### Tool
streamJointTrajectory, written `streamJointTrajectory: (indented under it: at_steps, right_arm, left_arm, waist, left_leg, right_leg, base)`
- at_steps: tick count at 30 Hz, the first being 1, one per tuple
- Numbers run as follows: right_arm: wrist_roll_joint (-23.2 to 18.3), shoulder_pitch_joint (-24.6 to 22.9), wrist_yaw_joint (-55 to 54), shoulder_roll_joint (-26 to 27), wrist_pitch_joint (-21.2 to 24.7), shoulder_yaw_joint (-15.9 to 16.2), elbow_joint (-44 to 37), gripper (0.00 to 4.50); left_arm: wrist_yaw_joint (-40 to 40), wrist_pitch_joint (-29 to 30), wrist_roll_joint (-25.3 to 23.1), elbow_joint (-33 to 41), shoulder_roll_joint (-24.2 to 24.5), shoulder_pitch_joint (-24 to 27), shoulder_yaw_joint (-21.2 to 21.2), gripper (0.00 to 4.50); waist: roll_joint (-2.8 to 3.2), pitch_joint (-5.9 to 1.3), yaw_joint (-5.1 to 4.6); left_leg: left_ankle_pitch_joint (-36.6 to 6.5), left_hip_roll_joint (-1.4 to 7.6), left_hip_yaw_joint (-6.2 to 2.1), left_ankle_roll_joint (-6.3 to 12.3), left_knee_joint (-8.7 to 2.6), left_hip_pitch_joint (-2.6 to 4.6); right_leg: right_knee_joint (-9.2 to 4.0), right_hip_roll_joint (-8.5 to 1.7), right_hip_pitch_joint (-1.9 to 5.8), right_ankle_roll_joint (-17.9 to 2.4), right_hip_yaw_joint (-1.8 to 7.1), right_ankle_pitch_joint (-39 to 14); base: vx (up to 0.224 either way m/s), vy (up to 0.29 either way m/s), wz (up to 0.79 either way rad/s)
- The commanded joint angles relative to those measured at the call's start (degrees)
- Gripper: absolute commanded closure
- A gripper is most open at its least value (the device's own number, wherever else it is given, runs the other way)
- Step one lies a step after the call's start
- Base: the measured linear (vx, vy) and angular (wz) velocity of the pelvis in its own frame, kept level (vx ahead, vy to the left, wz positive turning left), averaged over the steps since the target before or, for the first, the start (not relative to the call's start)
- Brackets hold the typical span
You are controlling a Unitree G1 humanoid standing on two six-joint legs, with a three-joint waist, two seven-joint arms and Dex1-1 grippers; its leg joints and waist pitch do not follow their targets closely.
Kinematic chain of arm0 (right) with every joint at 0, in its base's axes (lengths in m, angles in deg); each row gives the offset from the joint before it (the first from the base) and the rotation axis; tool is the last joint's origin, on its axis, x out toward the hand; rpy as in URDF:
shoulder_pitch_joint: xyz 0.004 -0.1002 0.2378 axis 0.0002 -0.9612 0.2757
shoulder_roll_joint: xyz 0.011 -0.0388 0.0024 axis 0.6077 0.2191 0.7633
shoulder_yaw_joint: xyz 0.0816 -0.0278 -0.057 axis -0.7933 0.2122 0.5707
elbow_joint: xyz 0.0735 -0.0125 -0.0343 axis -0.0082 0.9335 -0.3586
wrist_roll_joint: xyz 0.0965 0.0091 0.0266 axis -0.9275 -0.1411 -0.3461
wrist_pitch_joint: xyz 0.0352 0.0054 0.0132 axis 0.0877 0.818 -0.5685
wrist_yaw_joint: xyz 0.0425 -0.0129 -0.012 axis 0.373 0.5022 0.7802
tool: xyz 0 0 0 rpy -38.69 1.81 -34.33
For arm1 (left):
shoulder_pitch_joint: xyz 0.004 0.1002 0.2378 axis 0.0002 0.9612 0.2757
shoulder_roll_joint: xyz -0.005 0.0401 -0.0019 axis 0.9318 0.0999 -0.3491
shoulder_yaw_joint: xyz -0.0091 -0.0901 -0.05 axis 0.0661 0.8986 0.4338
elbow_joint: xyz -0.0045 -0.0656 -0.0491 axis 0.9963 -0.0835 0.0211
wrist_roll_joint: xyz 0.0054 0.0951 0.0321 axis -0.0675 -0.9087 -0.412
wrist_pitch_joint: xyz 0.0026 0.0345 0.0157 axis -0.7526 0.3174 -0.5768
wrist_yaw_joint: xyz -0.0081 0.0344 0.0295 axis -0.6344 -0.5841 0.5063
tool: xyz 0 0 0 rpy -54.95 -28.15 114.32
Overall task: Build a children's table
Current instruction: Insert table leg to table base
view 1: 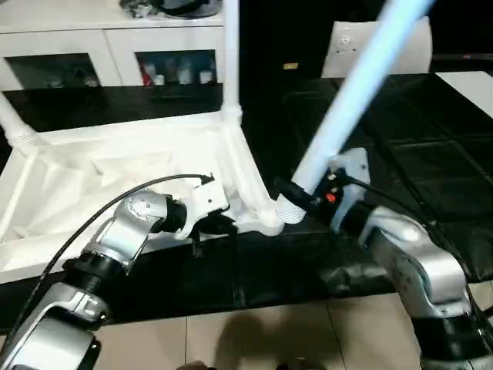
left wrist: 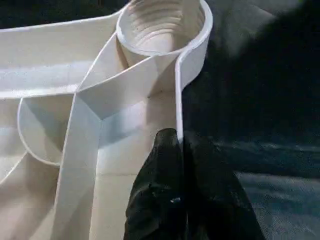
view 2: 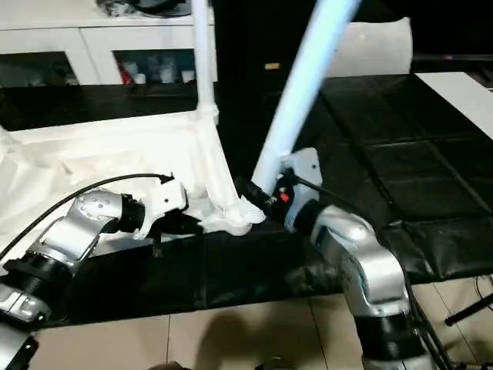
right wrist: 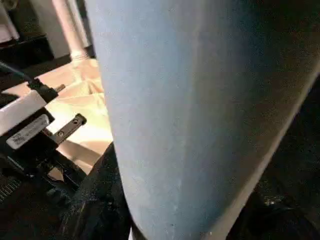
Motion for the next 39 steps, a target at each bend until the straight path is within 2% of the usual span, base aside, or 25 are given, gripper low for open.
streamJointTrajectory:
  at_steps: [1, 5, 6, 7, 8, 9, 13, 18, 20, 24, 33, 39]
  right_arm:
    - [0.4, 1.3, 1.5, -0.8, 1.2, 0.8, 1.0, 2.61]
    - [-0.3, 2.2, 6.5, -2.7, 2.0, 2.8, 3.0, 2.61]
    - [-0.5, 2.3, 7.6, -3.0, 2.2, 3.2, 3.4, 2.61]
    - [-0.5, 2.3, 8.6, -3.5, 2.3, 3.7, 3.6, 2.61]
    - [-0.3, 2.3, 9.5, -3.8, 2.0, 4.3, 3.9, 2.61]
    - [-0.1, 2.5, 9.2, -3.4, 1.6, 4.1, 4.5, 2.61]
    - [0.5, 3.1, 9.0, -2.8, 0.2, 3.9, 6.3, 2.61]
    - [0.8, 3.8, 9.7, -1.9, -1.0, 4.0, 8.1, 2.61]
    - [0.8, 4.1, 9.9, -1.3, -1.4, 4.2, 8.4, 2.61]
    - [1.0, 4.0, 10.3, -1.1, -1.8, 4.7, 8.9, 2.61]
    - [1.6, 3.1, 11.5, -1.0, -1.3, 6.7, 8.4, 2.61]
    - [4.6, 3.5, 11.6, -1.6, -3.2, 8.2, 10.6, 2.61]
  left_arm:
    - [-1.9, -0.3, -2.2, -0.5, 1.9, 1.6, -2.2, 4.50]
    - [-2.8, -5.9, -3.1, -0.4, 3.5, 2.1, -2.5, 4.50]
    - [-2.8, -7.0, -3.3, -0.6, 3.7, 2.0, -2.5, 4.50]
    - [-2.5, -7.1, -3.5, -1.0, 3.9, 1.7, -2.5, 4.50]
    - [-2.2, -7.1, -3.8, -1.6, 4.1, 1.4, -2.6, 4.50]
    - [-2.7, -7.3, -3.4, -1.4, 4.3, 1.4, -2.5, 4.50]
    - [-5.4, -7.0, -1.1, 0.2, 4.3, 2.1, -1.9, 4.50]
    - [-6.5, -8.8, -0.3, 0.6, 4.0, 2.0, -2.1, 4.50]
    - [-6.9, -8.7, -0.2, 0.7, 3.9, 1.9, -2.4, 4.50]
    - [-7.3, -8.6, -0.2, 1.0, 3.8, 1.9, -2.4, 4.50]
    - [-7.4, -9.3, -0.3, 0.7, 3.7, 1.4, -2.2, 4.50]
    - [-8.0, -9.0, 0.2, 1.3, 3.8, 1.6, -2.2, 4.50]
  waist:
    - [0.24, -3.42, 0.38]
    - [-0.33, -3.41, 0.53]
    - [-0.15, -3.38, 0.65]
    - [-0.06, -3.34, 0.73]
    - [-0.30, -3.33, 0.83]
    - [-0.15, -3.38, 0.98]
    - [-0.32, -3.42, 1.06]
    - [-0.19, -3.59, 1.42]
    - [-0.02, -3.66, 1.77]
    - [-0.08, -3.61, 2.12]
    - [-0.14, -3.64, 2.16]
    - [-0.21, -3.61, 2.19]
  left_leg:
    - [-8.5, 8.31, -3.43, 0.61, -5.83, 0.47]
    - [-7.7, 8.27, -3.35, 1.41, -5.71, 0.17]
    - [-7.9, 8.25, -3.36, 1.53, -5.67, 0.26]
    - [-8.4, 8.38, -3.20, 1.41, -5.69, 0.47]
    - [-8.6, 8.46, -2.95, 1.20, -5.68, 0.64]
    - [-8.1, 8.50, -2.72, 1.02, -5.64, 0.56]
    - [-8.0, 8.60, -2.45, 0.11, -5.75, 0.52]
    - [-6.0, 8.66, -2.15, 0.22, -5.74, 0.55]
    - [-5.3, 8.74, -2.13, 0.35, -5.76, 0.62]
    - [-5.9, 8.82, -2.12, 0.00, -5.88, 0.66]
    - [-5.8, 8.81, -2.14, -0.27, -5.89, 0.62]
    - [-6.3, 8.73, -2.10, -0.50, -5.89, 0.59]
  right_leg:
    - [-3.42, -7.60, 2.66, -16.6, 4.21, -6.2]
    - [-3.43, -7.83, 2.99, -16.5, 4.14, -6.4]
    - [-3.49, -7.86, 2.90, -16.6, 4.13, -7.0]
    - [-3.69, -7.81, 2.71, -16.3, 4.14, -8.0]
    - [-3.73, -7.75, 2.55, -16.2, 4.04, -8.5]
    - [-3.70, -7.83, 2.59, -16.2, 3.97, -8.6]
    - [-3.73, -7.75, 2.51, -15.5, 3.81, -10.2]
    - [-3.36, -7.61, 2.51, -16.0, 3.66, -6.9]
    - [-3.20, -7.57, 2.50, -15.9, 3.58, -6.0]
    - [-3.14, -7.66, 2.54, -16.0, 3.56, -5.8]
    - [-3.18, -7.66, 2.55, -15.7, 3.59, -6.2]
    - [-3.24, -7.78, 2.62, -15.6, 3.61, -6.9]
  base:
    - [0.000, 0.000, 0.00]
    - [0.000, 0.000, 0.00]
    - [0.000, 0.000, 0.00]
    - [0.000, 0.000, 0.00]
    - [0.000, 0.000, 0.00]
    - [0.000, 0.000, 0.00]
    - [0.000, 0.000, 0.00]
    - [0.000, 0.000, 0.00]
    - [0.000, 0.000, 0.00]
    - [0.000, 0.000, 0.00]
    - [0.000, 0.000, 0.00]
    - [0.000, 0.000, 0.00]
